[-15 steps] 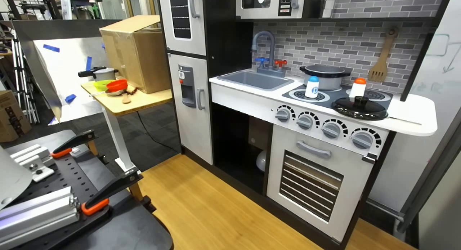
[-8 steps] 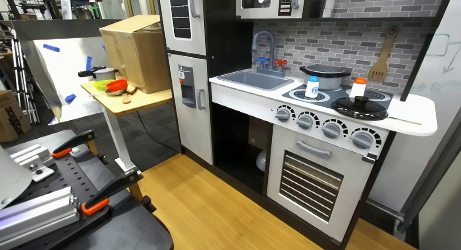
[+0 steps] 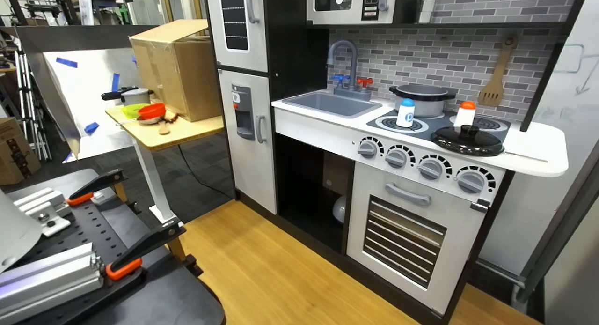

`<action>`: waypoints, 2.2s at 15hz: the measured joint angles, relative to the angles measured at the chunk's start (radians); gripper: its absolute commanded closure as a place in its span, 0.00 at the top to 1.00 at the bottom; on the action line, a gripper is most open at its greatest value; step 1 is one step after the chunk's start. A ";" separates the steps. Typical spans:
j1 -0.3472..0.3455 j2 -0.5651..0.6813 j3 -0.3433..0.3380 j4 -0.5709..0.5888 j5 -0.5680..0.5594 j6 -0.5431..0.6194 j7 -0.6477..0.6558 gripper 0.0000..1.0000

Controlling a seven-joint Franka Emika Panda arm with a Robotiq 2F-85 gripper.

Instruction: Open the top compartment of the refrigerator

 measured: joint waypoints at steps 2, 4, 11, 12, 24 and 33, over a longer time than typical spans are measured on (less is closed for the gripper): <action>0.010 -0.025 0.000 -0.006 0.004 -0.003 0.000 1.00; 0.023 -0.054 0.000 -0.015 0.023 -0.008 -0.001 1.00; 0.085 -0.091 0.005 -0.063 0.061 -0.005 -0.002 1.00; 0.089 -0.089 0.007 -0.064 0.062 -0.006 -0.001 1.00; 0.087 -0.092 0.009 -0.065 0.061 0.006 0.001 1.00; 0.084 -0.100 0.064 -0.152 0.028 0.266 0.143 1.00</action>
